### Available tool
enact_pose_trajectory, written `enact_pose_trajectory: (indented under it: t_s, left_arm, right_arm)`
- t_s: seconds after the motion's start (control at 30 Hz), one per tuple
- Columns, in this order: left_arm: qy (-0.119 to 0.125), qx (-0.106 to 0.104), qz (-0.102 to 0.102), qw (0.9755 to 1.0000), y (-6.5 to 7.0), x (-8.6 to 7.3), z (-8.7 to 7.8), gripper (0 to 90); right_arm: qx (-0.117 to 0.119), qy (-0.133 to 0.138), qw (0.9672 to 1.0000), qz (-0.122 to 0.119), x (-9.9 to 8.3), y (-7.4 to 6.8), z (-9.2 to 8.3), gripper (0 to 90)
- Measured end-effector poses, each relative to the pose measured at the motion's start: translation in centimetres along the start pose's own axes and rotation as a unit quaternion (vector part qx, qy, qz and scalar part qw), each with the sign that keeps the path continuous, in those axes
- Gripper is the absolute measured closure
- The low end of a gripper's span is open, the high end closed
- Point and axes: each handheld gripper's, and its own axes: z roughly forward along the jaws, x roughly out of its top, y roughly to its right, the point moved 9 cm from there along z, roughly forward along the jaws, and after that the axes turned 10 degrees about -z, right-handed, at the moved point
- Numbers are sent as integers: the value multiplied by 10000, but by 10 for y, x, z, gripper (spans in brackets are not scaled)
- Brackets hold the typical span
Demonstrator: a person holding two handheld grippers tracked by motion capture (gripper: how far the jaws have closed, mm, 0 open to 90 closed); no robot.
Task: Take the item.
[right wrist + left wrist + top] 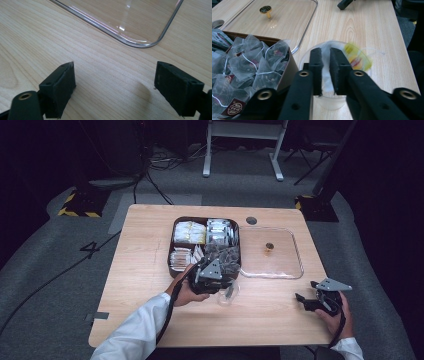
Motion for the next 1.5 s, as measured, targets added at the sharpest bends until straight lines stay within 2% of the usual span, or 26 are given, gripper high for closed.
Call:
enact_pose_trajectory:
  t_s: [0.4,0.67,0.83,1.1,1.27,1.5]
  left_arm:
    - [17,-38,-18,10000,-1,1,0,790]
    - [144,-26,36,9999,-2,6,-11,752]
    - [208,68,63,9997,-4,10,-20,696]
    - [249,355,28,9991,-12,10,-33,599]
    - [253,505,-12,9984,-16,7,-40,510]
    - [192,761,-96,9969,-23,1,-49,332]
  right_arm:
    - [-7,4,10000,-5,0,0,0,174]
    - [2,1,10000,2,0,0,0,174]
    - [12,3,10000,6,0,0,0,174]
    - [15,2,10000,11,0,0,0,174]
    - [14,1,10000,11,0,0,0,174]
    - [15,3,10000,11,0,0,0,174]
